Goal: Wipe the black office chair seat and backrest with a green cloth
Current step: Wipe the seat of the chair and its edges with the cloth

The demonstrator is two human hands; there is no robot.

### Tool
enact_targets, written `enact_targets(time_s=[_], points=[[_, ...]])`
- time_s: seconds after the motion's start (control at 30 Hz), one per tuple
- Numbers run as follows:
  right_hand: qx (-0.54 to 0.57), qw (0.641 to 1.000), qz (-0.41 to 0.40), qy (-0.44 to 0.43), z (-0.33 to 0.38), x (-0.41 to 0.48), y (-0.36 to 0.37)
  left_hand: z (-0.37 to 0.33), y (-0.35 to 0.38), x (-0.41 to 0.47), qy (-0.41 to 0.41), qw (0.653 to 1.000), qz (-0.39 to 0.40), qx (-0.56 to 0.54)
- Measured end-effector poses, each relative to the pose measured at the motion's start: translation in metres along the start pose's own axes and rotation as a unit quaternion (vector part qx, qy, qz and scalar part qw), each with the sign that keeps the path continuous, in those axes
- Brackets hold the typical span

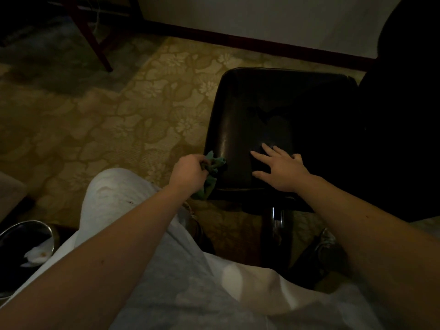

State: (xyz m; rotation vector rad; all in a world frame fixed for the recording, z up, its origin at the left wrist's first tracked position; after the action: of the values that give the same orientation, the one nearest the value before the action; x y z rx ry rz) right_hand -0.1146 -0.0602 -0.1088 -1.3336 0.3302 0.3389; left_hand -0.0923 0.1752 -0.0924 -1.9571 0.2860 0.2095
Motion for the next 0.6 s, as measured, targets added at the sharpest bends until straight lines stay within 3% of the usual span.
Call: enact_targets(time_s=[0.27, 0.43, 0.6], points=[[0.054, 0.997, 0.018, 0.044, -0.012, -0.002, 0.009, -0.008, 0.023, -0.029, 0.01, 0.999, 0.035, -0.014], [0.056, 0.997, 0.017, 0.047, -0.012, -0.001, 0.009, -0.021, 0.025, -0.037, 0.038, 0.999, 0.007, 0.034], [0.063, 0.998, -0.008, 0.017, -0.018, -0.006, 0.004, -0.01, 0.02, -0.028, 0.013, 1.0, -0.015, 0.015]])
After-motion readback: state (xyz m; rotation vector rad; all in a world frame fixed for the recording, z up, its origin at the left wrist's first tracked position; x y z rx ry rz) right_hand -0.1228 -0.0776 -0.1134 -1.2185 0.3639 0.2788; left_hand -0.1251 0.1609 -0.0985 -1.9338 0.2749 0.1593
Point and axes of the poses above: each hand's wrist, its own x-axis towards the middle knuckle, its own y-axis out of the palm, z = x × y, the point moved 7 cm from there along x, towards the middle knuckle, and after that the axes turned 9 degrees about x, right-handed, at the moved point
